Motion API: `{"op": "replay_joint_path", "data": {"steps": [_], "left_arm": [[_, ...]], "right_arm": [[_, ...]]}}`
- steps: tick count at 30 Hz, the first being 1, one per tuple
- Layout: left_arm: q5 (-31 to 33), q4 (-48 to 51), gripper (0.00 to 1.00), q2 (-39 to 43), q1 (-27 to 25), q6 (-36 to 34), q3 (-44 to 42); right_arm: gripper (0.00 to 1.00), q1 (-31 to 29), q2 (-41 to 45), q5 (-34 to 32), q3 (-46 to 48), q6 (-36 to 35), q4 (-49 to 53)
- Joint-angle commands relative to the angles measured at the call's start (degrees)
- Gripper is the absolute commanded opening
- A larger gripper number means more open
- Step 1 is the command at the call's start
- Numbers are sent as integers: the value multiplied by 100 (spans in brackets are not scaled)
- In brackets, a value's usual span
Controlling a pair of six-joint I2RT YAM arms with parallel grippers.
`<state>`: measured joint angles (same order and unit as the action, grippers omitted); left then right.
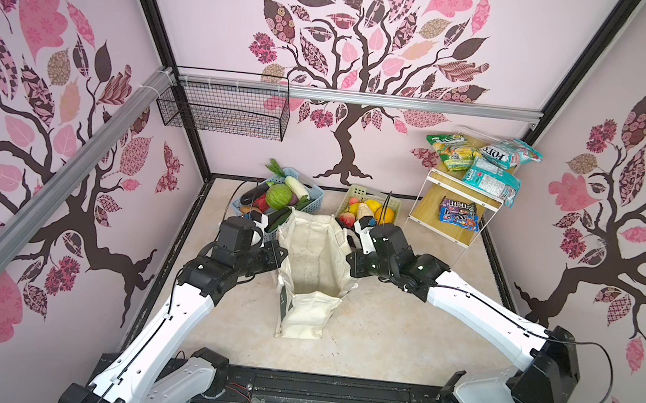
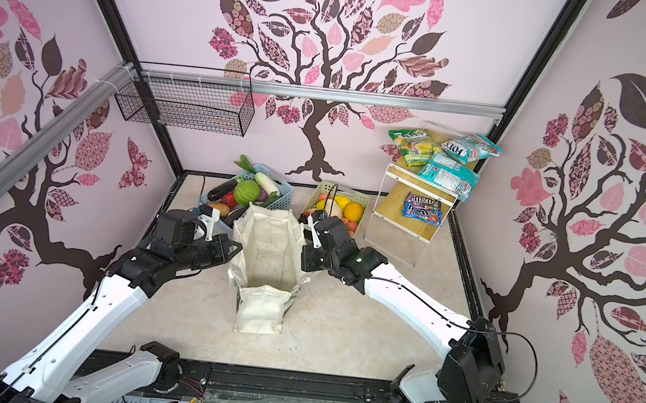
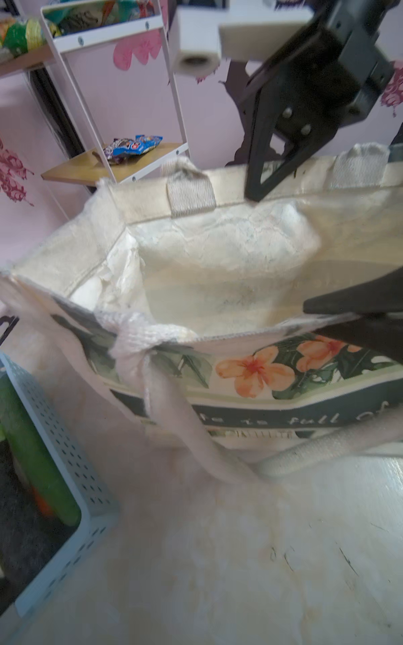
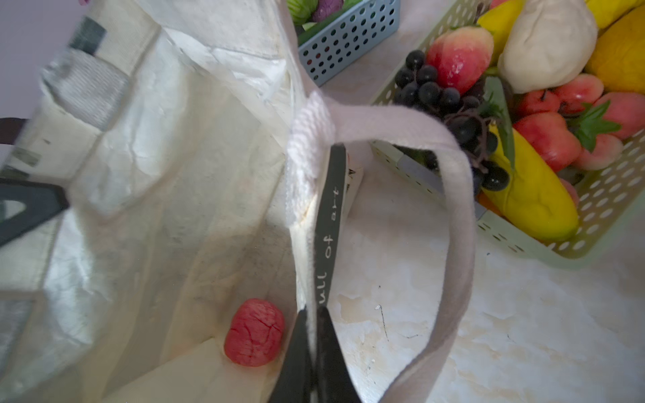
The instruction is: Place the food into the grocery bag and tie it
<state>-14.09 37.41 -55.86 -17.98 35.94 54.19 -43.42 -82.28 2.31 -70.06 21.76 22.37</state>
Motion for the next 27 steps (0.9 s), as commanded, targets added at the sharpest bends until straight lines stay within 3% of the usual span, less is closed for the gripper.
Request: {"op": "replay_joint_path", "data": {"steps": [1, 12, 18, 27], "left_arm": [[727, 530, 0, -22, 35, -50, 139], [1472, 741, 0, 206, 36, 258, -115], [1775, 723, 0, 216, 99, 394, -239], [1703, 647, 1, 311, 162, 335, -283]], "right_arm": [[0, 8, -264, -4, -514, -116, 102], [4, 7, -1062, 211, -1201, -390, -66], [12, 5, -1463, 534, -1548, -442, -102], [48, 211, -988, 291, -1701, -558, 559]]}}
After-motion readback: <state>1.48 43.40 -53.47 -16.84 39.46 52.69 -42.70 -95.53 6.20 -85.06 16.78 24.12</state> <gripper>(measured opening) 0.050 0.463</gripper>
